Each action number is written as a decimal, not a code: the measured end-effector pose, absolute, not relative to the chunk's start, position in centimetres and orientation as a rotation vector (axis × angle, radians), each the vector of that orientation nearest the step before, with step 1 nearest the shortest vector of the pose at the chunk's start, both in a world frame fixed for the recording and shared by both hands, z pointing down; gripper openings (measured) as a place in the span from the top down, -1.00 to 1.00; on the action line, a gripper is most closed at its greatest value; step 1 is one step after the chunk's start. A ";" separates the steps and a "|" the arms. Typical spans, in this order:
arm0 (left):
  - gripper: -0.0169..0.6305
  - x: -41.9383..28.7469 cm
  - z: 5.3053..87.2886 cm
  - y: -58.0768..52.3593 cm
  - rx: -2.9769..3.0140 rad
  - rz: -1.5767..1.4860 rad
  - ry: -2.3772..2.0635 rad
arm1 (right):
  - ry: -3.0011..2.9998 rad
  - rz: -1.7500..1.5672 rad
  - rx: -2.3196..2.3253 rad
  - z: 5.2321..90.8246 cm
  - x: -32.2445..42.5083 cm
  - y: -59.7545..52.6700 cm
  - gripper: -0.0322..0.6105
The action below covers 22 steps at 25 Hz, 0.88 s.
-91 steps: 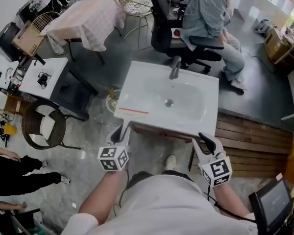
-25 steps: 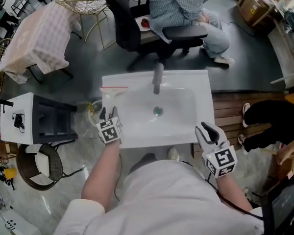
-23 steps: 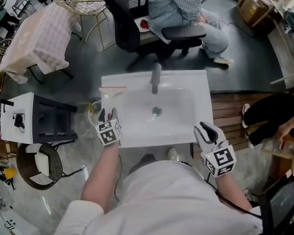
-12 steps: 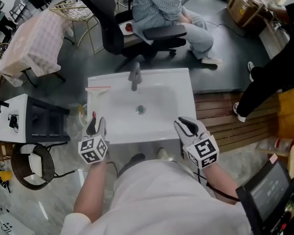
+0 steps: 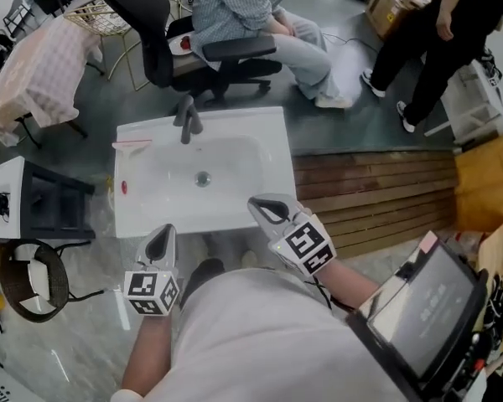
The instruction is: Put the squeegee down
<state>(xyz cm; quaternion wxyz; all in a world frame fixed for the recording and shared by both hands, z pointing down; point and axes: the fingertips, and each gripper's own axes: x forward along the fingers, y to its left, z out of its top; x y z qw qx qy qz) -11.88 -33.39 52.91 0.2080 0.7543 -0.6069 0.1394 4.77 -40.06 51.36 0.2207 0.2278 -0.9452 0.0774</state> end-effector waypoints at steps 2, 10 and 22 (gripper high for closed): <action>0.92 -9.5 52.7 -32.4 2.147 0.375 -1.630 | -2.620 0.212 0.579 51.2 4.9 -39.1 0.89; 0.92 -3.2 53.3 -29.7 2.192 0.381 -1.485 | -2.648 0.199 0.503 51.7 6.9 -36.5 0.89; 0.93 -0.6 53.9 -28.7 2.243 0.416 -1.430 | -2.644 0.204 0.518 52.3 8.5 -34.5 0.89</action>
